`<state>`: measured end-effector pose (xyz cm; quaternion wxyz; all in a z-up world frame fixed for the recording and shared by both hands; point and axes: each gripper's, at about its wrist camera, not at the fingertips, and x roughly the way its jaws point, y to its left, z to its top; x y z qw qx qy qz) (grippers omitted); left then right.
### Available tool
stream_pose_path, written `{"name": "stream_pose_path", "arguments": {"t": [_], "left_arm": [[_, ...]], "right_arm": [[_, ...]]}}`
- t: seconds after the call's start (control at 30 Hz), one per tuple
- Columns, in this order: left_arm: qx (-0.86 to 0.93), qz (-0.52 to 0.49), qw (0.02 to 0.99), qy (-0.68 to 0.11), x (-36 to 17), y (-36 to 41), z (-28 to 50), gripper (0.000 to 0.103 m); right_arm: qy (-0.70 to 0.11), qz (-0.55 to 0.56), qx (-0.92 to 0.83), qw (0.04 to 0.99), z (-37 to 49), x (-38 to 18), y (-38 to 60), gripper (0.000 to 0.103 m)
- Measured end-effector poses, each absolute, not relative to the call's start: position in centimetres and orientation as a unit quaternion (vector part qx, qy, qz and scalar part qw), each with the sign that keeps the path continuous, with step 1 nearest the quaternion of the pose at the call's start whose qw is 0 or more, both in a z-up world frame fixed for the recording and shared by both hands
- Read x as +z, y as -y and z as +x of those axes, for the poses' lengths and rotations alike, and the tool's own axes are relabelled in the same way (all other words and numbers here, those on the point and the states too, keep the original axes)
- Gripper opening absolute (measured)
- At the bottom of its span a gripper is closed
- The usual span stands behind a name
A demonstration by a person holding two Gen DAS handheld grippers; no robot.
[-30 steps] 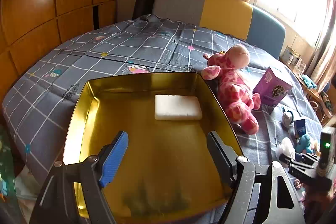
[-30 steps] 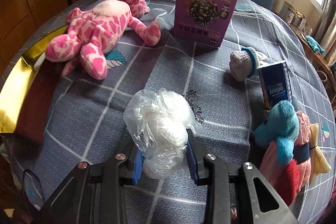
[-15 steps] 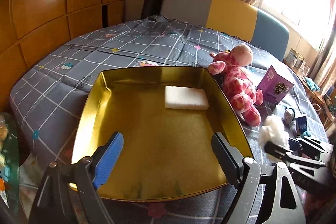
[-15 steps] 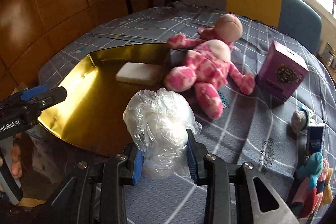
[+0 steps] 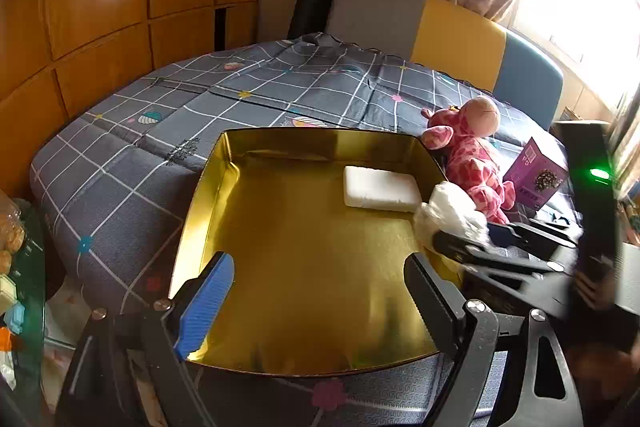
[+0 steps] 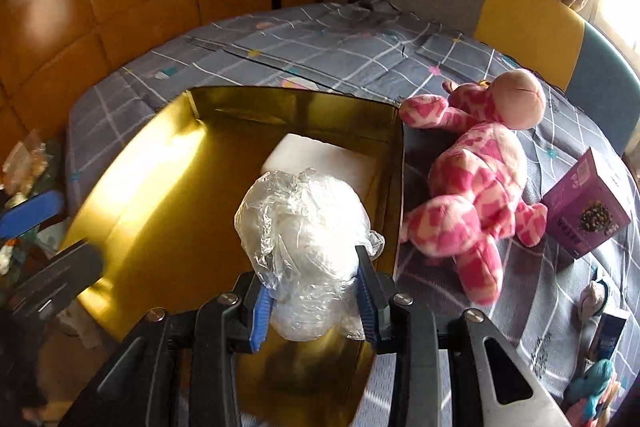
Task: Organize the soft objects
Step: 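Lower the plastic-wrapped bag into the gold tray and open the right tool, then grasp the white knit glove from the pile with the left tool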
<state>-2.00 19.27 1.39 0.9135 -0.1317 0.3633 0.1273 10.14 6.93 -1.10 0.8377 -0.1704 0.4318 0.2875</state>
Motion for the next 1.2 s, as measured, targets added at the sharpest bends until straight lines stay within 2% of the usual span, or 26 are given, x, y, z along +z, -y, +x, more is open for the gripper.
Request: {"name": "stream_pose_path", "arguments": {"t": [0.13, 0.3, 0.33, 0.4, 0.43, 0.87, 1.2], "left_arm": [[0.131, -0.138, 0.913, -0.362, 1.3, -19.9, -2.4, 0.088], [0.136, -0.145, 0.911, -0.362, 1.0, -20.6, -2.7, 0.088], [0.136, -0.146, 0.911, -0.362, 1.0, -20.6, -2.8, 0.088], [0.137, -0.147, 0.910, -0.362, 0.9, -20.7, -2.8, 0.088], [0.137, -0.147, 0.910, -0.362, 0.8, -20.7, -2.8, 0.088], [0.124, -0.139, 0.915, -0.359, 1.0, -19.7, -2.8, 0.090], [0.073, -0.097, 0.926, -0.357, 2.1, -15.8, -1.2, 0.090]], "right_arm": [[-0.435, -0.194, 0.262, 0.839, 11.1, -2.5, -8.2, 0.038], [-0.444, -0.184, 0.248, 0.841, 11.6, -3.3, -8.2, 0.049], [-0.443, -0.179, 0.252, 0.841, 11.4, -3.2, -8.1, 0.053], [-0.434, -0.176, 0.258, 0.845, 11.0, -3.0, -7.9, 0.069], [-0.433, -0.175, 0.260, 0.845, 10.9, -2.8, -7.8, 0.072], [-0.360, -0.146, 0.229, 0.892, 4.5, 1.4, -0.1, 0.073], [-0.423, -0.113, 0.122, 0.891, 4.4, -0.1, 13.5, 0.073]]}}
